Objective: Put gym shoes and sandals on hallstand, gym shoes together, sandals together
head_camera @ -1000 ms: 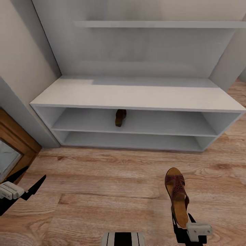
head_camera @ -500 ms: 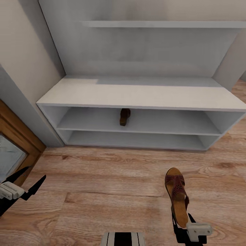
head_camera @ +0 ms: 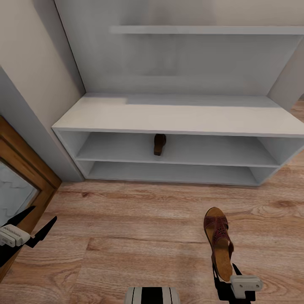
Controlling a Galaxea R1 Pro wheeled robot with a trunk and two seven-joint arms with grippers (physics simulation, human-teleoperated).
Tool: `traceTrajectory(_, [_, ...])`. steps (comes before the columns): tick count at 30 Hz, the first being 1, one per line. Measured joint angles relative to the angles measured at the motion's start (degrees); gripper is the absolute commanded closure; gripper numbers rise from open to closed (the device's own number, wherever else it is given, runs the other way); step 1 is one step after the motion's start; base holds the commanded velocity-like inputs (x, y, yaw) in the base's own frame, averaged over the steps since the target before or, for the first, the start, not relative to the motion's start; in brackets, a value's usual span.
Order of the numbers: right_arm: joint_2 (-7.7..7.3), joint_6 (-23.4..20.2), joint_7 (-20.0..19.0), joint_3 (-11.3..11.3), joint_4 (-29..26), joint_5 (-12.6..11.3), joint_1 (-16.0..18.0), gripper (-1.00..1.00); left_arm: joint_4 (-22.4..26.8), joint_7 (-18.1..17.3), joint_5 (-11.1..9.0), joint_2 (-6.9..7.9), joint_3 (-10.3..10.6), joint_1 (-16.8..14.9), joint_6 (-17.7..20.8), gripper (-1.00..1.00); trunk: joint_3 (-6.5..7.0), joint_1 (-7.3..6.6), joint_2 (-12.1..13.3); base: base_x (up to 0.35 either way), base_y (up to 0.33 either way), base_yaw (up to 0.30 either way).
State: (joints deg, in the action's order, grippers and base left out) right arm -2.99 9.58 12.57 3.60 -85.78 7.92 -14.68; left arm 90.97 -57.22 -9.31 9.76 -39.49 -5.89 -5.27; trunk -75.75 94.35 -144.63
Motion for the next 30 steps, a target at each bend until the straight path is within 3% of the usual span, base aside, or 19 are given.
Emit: traceTrajectory(30, [0.00, 0.00, 0.00, 0.00, 0.01, -0.02, 0.00, 1.00, -0.09, 0.19, 0.09, 0.02, 0.14, 0.00, 0.04, -1.00, 0.00, 0.00, 0.00, -0.028, 0.112, 0.000])
